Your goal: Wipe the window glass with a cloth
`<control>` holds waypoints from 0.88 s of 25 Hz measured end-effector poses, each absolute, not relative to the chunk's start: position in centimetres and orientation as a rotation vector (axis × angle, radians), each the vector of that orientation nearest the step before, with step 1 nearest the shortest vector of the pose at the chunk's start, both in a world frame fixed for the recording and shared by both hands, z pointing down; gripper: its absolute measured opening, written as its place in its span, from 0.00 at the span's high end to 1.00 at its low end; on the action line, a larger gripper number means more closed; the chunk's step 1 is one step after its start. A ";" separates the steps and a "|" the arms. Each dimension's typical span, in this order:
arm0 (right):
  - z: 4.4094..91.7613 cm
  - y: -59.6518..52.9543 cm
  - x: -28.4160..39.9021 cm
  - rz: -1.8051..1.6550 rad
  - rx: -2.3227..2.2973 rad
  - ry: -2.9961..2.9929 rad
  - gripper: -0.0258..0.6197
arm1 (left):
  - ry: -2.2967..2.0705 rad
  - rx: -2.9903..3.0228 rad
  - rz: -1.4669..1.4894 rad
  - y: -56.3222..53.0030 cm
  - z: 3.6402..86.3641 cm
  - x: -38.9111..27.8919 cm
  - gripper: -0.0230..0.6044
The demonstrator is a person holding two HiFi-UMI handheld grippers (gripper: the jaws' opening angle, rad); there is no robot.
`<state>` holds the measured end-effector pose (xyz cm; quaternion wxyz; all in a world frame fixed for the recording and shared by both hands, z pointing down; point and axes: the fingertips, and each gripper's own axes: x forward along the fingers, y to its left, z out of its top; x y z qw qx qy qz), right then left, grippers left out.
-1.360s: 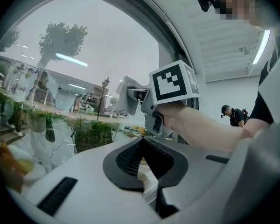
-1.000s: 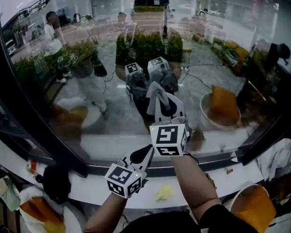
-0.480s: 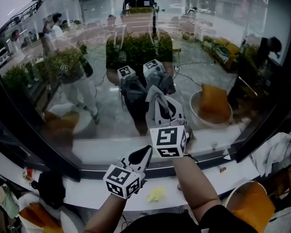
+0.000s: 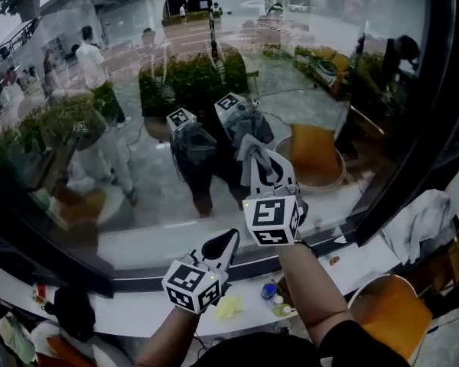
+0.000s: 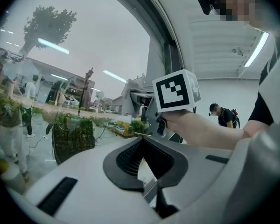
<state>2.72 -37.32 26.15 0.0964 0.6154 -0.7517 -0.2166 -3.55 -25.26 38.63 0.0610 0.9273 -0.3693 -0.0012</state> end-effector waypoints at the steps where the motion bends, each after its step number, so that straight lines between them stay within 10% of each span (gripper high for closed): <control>1: 26.3 -37.6 4.9 -0.633 1.835 -2.214 0.90 | -1.105 2.812 0.001 -25.6 38.6 -1.7 0.95; 22: 29.1 -40.5 32.5 -0.505 2.021 -2.057 0.90 | -0.949 2.855 0.078 -27.7 40.4 20.3 0.95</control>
